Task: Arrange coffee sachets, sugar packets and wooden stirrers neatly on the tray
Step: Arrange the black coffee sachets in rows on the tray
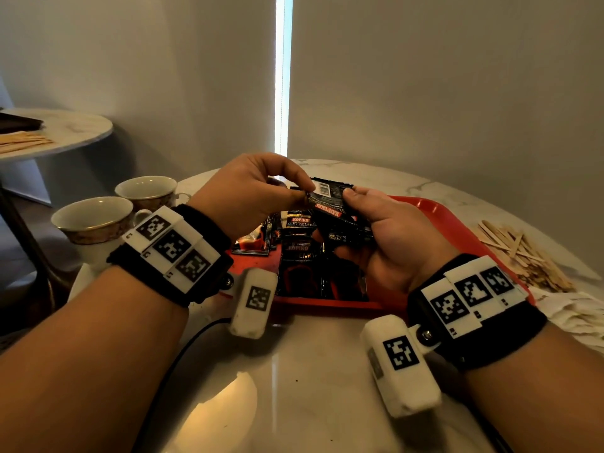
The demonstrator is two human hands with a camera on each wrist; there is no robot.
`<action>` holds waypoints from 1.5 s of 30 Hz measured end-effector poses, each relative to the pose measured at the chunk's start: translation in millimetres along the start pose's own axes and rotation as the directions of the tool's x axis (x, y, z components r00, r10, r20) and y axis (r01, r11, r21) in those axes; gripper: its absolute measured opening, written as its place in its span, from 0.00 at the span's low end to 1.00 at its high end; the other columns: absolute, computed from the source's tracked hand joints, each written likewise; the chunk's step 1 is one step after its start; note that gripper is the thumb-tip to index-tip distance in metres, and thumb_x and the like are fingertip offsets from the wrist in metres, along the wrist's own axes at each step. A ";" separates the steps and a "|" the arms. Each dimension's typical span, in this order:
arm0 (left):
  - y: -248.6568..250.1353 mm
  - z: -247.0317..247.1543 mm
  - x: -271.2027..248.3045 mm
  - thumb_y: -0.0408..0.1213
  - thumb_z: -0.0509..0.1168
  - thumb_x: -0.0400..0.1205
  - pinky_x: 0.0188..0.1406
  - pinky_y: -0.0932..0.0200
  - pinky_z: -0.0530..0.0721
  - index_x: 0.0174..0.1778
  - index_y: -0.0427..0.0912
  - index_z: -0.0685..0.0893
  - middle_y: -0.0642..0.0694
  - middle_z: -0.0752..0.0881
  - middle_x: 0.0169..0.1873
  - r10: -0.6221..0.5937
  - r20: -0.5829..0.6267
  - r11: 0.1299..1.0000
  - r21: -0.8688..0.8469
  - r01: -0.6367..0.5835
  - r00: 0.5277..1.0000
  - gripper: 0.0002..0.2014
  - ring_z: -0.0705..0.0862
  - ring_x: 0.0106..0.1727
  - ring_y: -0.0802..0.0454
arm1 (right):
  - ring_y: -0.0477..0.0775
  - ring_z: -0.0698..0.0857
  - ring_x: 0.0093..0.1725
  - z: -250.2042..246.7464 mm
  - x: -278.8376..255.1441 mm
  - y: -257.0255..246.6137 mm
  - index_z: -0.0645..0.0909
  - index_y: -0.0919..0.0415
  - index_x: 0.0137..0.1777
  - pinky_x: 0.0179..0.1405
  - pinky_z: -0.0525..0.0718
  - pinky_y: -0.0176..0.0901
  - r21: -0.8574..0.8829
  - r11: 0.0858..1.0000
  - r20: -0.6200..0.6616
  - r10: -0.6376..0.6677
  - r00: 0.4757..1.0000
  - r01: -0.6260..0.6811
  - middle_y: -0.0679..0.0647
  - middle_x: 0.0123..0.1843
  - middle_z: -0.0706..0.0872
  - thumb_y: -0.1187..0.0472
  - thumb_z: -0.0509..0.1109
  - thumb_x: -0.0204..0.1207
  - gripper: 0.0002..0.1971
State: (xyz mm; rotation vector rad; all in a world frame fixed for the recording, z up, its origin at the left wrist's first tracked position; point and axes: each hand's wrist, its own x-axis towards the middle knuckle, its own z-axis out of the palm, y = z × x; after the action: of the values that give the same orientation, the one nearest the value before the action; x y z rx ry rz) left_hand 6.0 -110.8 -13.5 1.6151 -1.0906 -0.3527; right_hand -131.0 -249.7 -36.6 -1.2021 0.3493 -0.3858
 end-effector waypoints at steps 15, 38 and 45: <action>-7.4 -11.4 5.7 0.40 0.74 0.68 0.40 0.56 0.83 0.36 0.50 0.88 0.49 0.91 0.45 0.076 -0.190 0.974 -0.194 -0.113 0.979 0.03 0.84 0.45 0.48 | 0.62 0.92 0.41 -10.1 6.4 -2.3 0.74 0.63 0.73 0.18 0.83 0.39 -0.010 0.999 0.029 -0.033 0.999 0.034 0.66 0.60 0.89 0.59 0.64 0.86 0.18; -37.0 -43.2 11.4 0.21 0.60 0.83 0.23 0.60 0.82 0.52 0.44 0.87 0.35 0.89 0.55 -0.511 -0.188 0.854 -0.223 0.470 0.839 0.15 0.91 0.47 0.41 | 0.54 0.92 0.31 -66.0 37.7 1.5 0.78 0.67 0.61 0.17 0.83 0.36 0.081 0.997 -0.213 0.037 0.976 -0.020 0.62 0.34 0.91 0.57 0.60 0.89 0.13; -41.0 -43.4 12.2 0.23 0.60 0.85 0.24 0.56 0.86 0.51 0.40 0.87 0.35 0.89 0.52 -0.591 -0.115 0.801 -0.202 0.564 0.798 0.12 0.91 0.46 0.39 | 0.54 0.91 0.34 -66.5 36.7 2.2 0.80 0.68 0.57 0.18 0.84 0.35 0.051 0.997 -0.194 0.071 0.978 -0.062 0.62 0.37 0.91 0.56 0.59 0.90 0.14</action>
State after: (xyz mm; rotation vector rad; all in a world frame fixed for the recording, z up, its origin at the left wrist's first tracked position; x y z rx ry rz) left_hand 62.3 -95.0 -30.7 1.7737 -0.3941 -0.6720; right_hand -128.9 -321.2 -62.2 -1.1088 0.5474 -0.4526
